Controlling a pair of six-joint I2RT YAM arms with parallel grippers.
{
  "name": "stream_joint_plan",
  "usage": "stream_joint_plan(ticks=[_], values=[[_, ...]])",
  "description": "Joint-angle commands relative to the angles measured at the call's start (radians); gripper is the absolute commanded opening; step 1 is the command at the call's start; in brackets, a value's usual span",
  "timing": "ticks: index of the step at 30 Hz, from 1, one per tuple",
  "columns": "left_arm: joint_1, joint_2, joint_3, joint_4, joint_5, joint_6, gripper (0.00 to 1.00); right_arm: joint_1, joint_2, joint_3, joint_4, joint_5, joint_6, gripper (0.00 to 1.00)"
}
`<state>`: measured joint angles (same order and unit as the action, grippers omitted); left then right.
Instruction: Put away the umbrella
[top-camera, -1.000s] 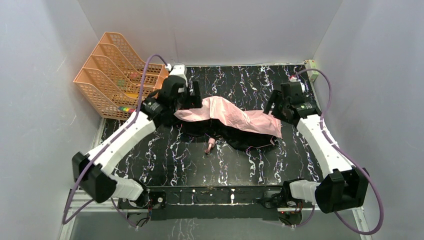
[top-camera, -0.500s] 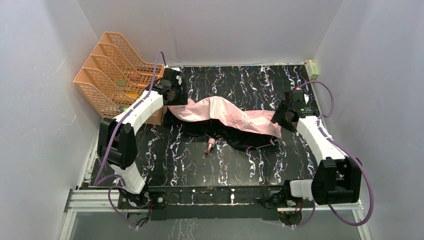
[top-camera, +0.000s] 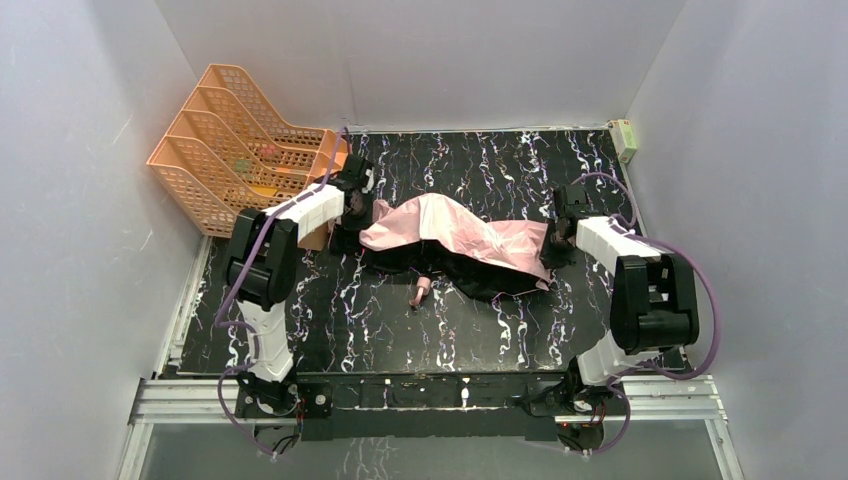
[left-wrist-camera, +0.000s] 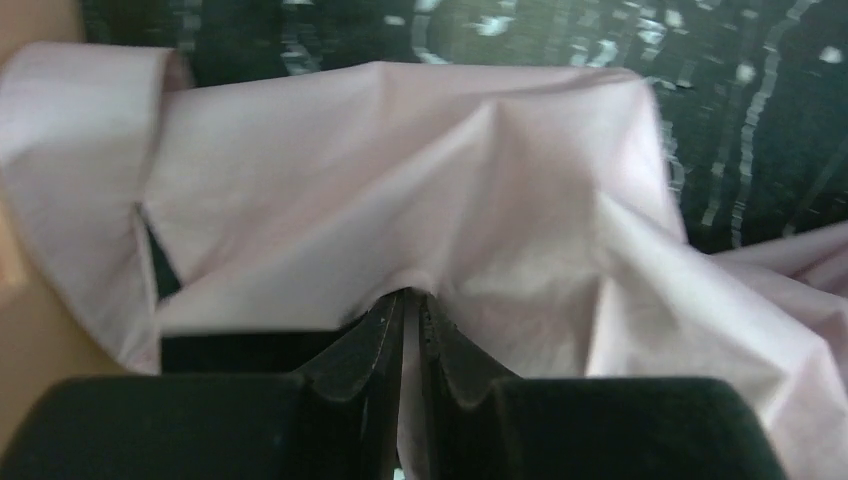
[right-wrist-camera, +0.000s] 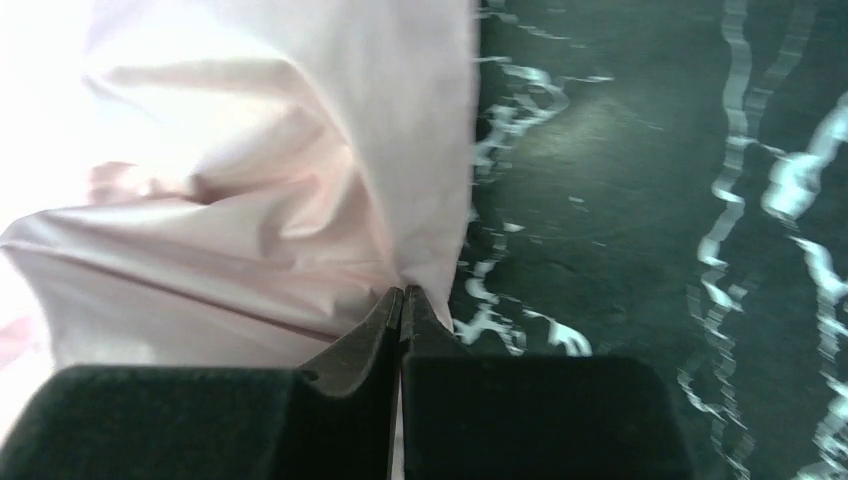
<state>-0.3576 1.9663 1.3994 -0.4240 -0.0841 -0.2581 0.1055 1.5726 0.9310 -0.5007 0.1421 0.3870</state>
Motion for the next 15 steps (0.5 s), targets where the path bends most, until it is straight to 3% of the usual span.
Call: stream_joint_plan(ticks=[1, 9, 15], values=[[-0.083, 0.01, -0.012, 0.051, 0.121, 0.003, 0.1, 0.0, -0.048, -0.056, 0.094, -0.259, -0.018, 0.09], [-0.2, 0.042, -0.023, 0.143, 0.263, 0.014, 0.12, 0.046, -0.122, -0.155, 0.195, -0.432, 0.057, 0.09], [-0.254, 0.062, -0.019, 0.187, 0.352, 0.013, 0.11, 0.189, -0.137, -0.198, 0.269, -0.455, 0.171, 0.09]])
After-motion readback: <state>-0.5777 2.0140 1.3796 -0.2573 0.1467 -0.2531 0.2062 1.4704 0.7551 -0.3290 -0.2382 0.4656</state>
